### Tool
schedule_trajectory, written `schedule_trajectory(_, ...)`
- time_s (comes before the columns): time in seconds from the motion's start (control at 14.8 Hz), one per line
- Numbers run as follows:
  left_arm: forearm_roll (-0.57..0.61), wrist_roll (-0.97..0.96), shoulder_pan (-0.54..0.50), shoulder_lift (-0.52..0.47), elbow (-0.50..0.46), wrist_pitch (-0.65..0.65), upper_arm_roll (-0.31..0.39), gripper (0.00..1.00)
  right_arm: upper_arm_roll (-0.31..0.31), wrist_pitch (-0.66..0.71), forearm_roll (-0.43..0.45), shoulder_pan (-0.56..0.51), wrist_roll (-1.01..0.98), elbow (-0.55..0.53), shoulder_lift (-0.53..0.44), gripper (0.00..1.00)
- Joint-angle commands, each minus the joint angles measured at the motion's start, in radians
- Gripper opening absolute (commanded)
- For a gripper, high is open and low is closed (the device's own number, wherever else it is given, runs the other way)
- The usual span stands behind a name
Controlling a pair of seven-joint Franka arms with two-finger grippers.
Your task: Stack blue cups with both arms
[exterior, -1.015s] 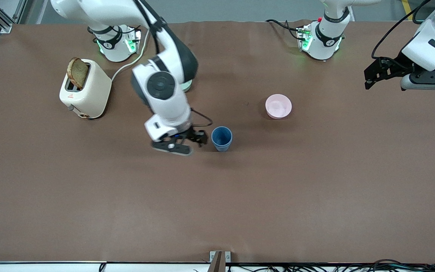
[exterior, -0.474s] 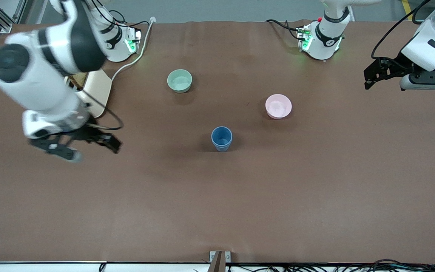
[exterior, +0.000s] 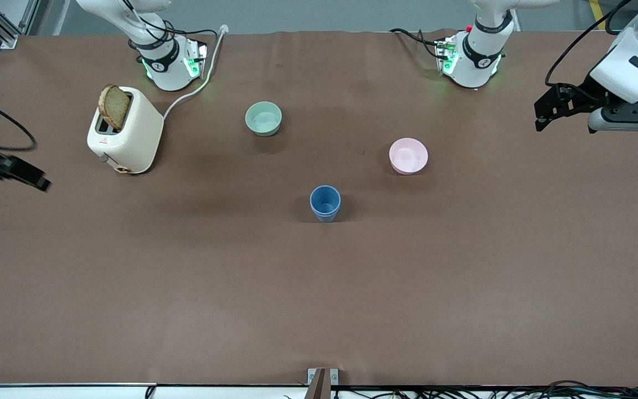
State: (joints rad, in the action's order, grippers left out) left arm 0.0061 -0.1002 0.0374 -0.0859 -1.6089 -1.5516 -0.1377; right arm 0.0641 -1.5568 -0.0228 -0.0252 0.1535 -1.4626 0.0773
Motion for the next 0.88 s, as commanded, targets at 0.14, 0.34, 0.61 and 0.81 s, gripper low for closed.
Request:
schedule_trajectory(0.14, -0.012, 0.017, -0.005, 0.012, 0.038, -0.002, 0.003, 1.00, 0.048, 0.167, 0.006, -0.052, -0.163, 0.002, -0.080, 1.00)
schedule_trajectory(0.34, 0.000, 0.014, -0.004, 0.014, 0.040, -0.002, 0.003, 1.00, 0.042, 0.159, 0.007, -0.048, -0.164, 0.013, -0.079, 1.00)
schedule_trajectory(0.61, 0.002, 0.014, -0.008, 0.014, 0.040, -0.001, 0.004, 1.00, 0.016, 0.132, 0.009, -0.050, -0.166, 0.010, -0.079, 1.00)
schedule_trajectory(0.81, 0.002, 0.016, -0.010, 0.014, 0.038, 0.001, 0.004, 1.00, -0.010, 0.112, 0.046, -0.047, -0.154, 0.010, -0.079, 1.00)
